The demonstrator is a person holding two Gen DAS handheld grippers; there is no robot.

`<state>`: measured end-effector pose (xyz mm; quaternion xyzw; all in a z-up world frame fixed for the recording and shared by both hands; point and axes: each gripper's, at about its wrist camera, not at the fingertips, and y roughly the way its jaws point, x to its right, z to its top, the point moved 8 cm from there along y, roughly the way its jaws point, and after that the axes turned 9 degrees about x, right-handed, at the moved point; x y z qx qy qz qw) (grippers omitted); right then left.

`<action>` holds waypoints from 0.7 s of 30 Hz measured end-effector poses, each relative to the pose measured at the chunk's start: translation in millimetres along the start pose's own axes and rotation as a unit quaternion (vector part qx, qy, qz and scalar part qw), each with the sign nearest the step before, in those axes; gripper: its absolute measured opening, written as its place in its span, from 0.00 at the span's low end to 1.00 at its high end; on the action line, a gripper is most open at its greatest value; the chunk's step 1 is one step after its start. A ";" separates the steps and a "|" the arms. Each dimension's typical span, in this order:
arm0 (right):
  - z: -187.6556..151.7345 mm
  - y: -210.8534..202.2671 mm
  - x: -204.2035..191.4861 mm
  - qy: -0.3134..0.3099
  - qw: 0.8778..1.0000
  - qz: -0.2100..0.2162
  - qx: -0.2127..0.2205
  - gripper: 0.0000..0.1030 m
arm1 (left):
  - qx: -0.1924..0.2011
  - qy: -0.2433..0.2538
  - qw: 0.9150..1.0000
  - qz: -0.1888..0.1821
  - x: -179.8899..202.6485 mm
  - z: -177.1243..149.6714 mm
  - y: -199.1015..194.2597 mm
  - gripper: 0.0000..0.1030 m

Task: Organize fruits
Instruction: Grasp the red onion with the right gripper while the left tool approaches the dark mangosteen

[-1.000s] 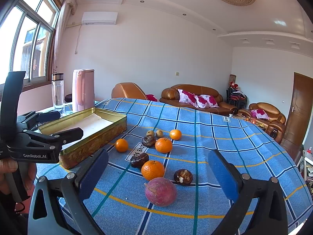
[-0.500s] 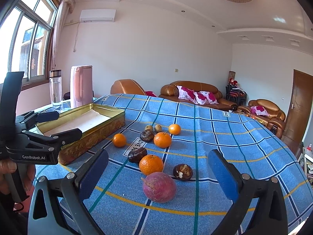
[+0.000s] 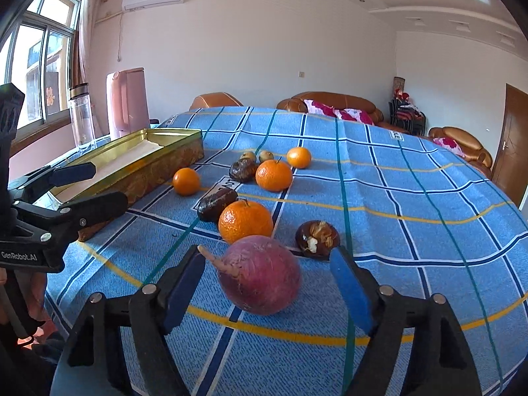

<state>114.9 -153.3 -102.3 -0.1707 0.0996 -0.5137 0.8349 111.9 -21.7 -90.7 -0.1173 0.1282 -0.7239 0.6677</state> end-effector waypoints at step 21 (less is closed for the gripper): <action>17.6 5.0 22.0 0.027 0.999 -0.004 0.023 0.53 | -0.090 0.022 0.994 -0.060 40.3 4.8 72.4 0.71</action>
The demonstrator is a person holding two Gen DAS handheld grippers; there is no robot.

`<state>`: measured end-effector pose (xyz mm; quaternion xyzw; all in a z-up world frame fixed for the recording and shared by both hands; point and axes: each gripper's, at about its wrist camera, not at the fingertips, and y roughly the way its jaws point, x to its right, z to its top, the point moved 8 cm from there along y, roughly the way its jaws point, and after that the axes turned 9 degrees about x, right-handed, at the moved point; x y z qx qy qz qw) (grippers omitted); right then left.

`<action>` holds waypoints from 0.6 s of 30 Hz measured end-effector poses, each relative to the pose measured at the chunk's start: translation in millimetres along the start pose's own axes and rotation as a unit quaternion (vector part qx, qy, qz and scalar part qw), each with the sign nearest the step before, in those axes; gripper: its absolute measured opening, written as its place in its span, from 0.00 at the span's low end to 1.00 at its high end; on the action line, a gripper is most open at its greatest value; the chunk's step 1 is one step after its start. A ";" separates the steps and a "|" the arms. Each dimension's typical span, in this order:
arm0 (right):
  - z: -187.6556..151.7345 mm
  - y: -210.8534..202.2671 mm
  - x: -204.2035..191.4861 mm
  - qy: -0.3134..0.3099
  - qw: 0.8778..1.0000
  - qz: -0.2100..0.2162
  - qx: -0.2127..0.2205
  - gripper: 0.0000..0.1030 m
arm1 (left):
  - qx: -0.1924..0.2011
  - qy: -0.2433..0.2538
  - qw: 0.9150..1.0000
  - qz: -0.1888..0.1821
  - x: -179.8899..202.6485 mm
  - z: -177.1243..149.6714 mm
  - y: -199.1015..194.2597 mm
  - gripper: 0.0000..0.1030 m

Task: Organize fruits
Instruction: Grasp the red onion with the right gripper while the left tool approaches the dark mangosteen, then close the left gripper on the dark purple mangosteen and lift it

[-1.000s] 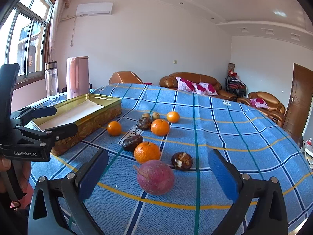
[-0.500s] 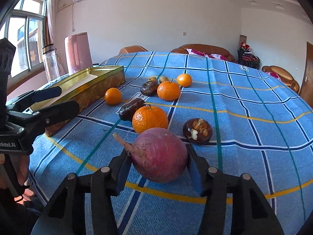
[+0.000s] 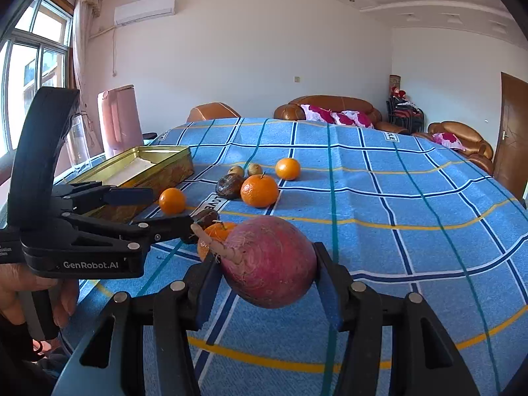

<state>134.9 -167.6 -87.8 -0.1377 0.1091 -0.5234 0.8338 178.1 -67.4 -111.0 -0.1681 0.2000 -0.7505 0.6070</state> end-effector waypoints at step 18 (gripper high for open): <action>-5.5 9.0 2.0 -0.007 1.000 -0.001 -0.016 0.53 | -0.091 -0.024 0.994 -0.051 9.6 -17.9 32.9 0.46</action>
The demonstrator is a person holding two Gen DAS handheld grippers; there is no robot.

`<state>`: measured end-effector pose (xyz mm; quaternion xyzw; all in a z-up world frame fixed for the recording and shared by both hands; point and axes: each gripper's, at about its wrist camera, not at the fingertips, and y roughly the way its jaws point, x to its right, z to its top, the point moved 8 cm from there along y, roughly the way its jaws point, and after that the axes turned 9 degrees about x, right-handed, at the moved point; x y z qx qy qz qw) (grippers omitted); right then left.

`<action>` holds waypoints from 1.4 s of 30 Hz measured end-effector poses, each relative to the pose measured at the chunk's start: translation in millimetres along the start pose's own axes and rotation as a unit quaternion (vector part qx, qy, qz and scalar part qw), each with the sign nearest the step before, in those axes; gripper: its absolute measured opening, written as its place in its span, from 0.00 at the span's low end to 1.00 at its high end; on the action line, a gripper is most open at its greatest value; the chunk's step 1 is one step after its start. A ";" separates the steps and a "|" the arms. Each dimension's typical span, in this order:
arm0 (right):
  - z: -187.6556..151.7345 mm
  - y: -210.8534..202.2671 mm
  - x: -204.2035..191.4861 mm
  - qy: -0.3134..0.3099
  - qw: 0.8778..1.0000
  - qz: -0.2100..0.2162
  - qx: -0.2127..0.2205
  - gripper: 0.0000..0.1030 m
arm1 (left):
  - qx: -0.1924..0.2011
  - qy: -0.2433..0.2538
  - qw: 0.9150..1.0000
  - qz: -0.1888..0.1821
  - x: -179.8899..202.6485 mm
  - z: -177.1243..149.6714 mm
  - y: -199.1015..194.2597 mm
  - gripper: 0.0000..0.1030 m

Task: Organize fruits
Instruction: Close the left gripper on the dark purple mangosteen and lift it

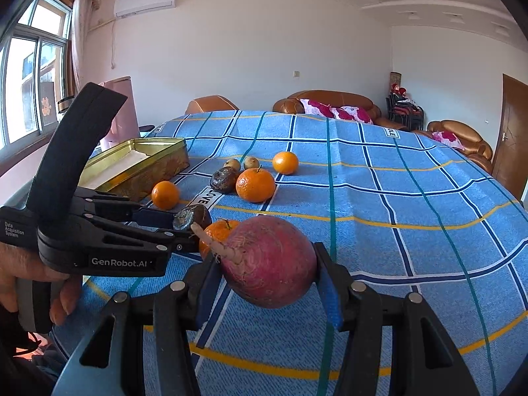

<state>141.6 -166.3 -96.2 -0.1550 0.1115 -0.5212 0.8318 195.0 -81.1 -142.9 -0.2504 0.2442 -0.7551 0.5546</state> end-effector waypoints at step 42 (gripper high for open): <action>6.6 -23.5 -8.1 -0.023 0.996 0.011 0.081 0.53 | 0.165 0.008 0.986 0.024 0.6 15.2 -58.4 0.46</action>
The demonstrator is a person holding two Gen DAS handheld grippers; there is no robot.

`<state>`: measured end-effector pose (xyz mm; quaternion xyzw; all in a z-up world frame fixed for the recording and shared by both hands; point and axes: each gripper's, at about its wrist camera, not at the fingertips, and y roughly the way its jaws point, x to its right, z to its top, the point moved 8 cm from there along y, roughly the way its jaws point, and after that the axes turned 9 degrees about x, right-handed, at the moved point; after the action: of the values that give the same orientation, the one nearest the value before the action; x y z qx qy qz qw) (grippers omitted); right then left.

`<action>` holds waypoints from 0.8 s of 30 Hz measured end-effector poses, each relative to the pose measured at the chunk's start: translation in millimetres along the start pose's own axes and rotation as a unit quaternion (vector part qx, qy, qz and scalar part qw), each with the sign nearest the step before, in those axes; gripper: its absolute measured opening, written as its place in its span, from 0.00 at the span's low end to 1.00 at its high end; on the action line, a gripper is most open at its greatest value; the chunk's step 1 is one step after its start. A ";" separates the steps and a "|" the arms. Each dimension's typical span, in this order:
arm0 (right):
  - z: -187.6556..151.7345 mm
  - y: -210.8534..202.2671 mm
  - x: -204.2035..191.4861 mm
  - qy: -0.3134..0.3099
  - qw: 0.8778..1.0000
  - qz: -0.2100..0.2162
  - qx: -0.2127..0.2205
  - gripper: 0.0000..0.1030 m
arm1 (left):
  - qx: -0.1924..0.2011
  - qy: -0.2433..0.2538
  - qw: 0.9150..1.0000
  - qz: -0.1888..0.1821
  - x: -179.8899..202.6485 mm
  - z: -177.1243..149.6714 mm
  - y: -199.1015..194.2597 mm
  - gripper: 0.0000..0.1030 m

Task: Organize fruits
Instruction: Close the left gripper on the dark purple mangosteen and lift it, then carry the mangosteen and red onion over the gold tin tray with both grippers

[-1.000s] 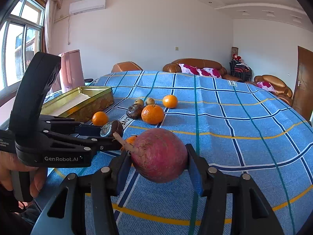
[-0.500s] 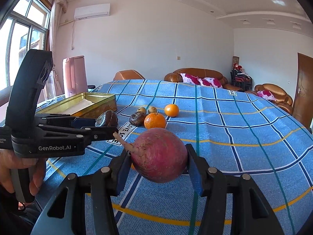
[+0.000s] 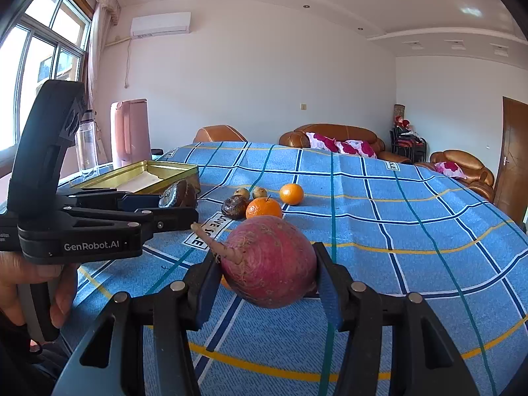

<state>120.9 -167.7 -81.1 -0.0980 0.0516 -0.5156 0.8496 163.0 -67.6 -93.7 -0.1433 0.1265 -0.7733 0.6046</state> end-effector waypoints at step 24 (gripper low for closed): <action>2.4 -10.0 -3.4 -0.016 0.999 0.000 0.032 0.53 | 0.067 0.032 0.997 0.018 7.6 10.3 -25.4 0.46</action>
<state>111.1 -169.0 -76.6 -0.0789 0.0215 -0.5153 0.8531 142.2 -69.2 -74.2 -0.0748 0.0961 -0.7733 0.6222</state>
